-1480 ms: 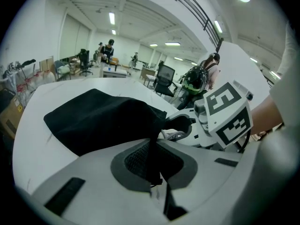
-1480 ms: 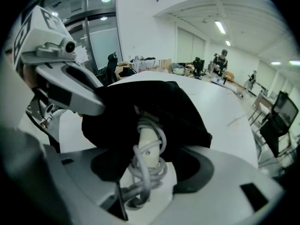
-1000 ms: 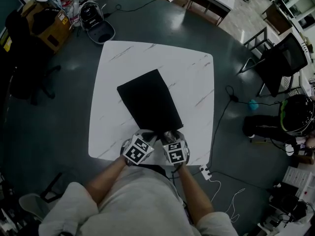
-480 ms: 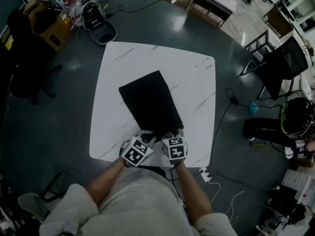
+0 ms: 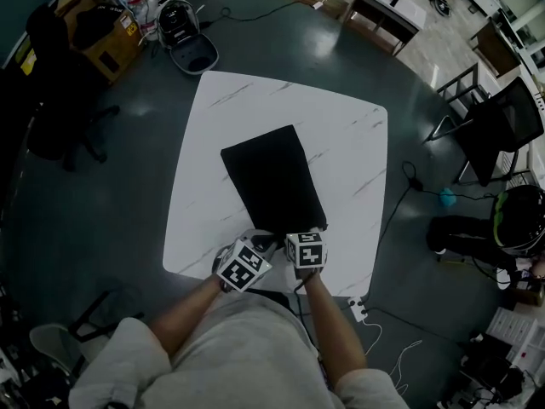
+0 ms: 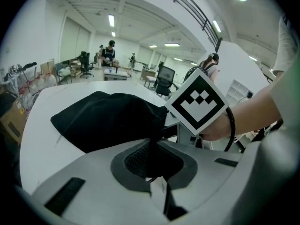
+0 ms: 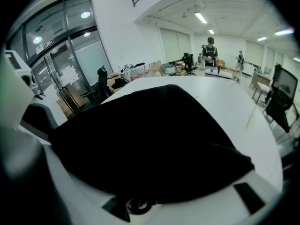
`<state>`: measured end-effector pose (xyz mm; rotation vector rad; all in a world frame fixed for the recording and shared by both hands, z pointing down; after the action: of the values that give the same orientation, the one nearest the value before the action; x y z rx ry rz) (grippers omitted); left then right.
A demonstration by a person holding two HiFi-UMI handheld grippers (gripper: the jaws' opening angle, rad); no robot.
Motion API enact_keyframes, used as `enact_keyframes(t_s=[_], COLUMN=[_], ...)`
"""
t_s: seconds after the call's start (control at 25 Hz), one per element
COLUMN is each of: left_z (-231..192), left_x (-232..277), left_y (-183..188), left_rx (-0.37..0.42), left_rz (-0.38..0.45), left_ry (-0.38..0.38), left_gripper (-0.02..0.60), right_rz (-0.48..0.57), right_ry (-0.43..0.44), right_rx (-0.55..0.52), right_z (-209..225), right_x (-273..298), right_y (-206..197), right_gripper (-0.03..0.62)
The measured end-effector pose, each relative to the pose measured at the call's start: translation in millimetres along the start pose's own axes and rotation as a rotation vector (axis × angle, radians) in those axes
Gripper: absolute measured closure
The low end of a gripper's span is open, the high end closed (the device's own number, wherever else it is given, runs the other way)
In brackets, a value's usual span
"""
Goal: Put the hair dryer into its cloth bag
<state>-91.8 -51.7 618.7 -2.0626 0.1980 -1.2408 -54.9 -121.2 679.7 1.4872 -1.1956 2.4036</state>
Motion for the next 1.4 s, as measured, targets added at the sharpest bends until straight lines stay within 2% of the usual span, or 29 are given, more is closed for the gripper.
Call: enact_keyframes(t_s=[0.28,0.6,0.76,0.92,1.04,1.12,1.16,1.2,1.24,1.28,1.4], left_z=[-6,-6,-2,2,-3,-8,-9,-10,-11,-11,-13], left_x=[3,-1,-7,-5,5,16,22,27,30,31,20], left_y=[-6,-14,-24,-43,-54,-63,-68,-72,-75,-76,-73], left_rx=[-0.017,0.027,0.031,-0.01,-0.052,-0.106,-0.138,-0.165,-0.179,-0.181,-0.168], left_rz=[0.01,0.025,0.026,0.012,-0.003,-0.012,-0.015,-0.017,-0.016,-0.01,0.03], left_ry=[0.022,0.14,0.193,0.262,0.33,0.344,0.339,0.336,0.339,0.349,0.386], left_gripper=[0.568,0.559,0.441,0.413,0.413,0.414,0.416,0.425,0.452,0.5,0.553], right_rz=[0.03,0.084,0.119,0.1,0.077,0.07,0.08,0.1,0.12,0.134,0.162], right_ry=[-0.004,0.021,-0.048,-0.114,-0.114,-0.129,-0.155,-0.184,-0.198,-0.188,-0.119], right_rx=[-0.005,-0.1,-0.249,-0.298,-0.302,-0.302,-0.304,-0.305,-0.304,-0.299,-0.297], right_z=[-1,-9,14,52,62,65,67,69,68,65,46], right_x=[5,-55,-96,-92,-68,-54,-52,-53,-56,-60,-74], right_y=[6,-20,-36,-36,-27,-22,-19,-17,-16,-15,-13], right_gripper=[0.367,0.329,0.33,0.33,0.33,0.331,0.373,0.519,0.574,0.574,0.576])
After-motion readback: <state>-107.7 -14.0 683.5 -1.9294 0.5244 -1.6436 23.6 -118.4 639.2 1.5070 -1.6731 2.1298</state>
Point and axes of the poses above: the fingertips, and each gripper's own axes: x forward along the fingers, z to its right, y out of its top, the point moved 2 cm from there along -x, backward along the fingers, and after that the axes turned 2 degrees about y, right-handed, at the moved point
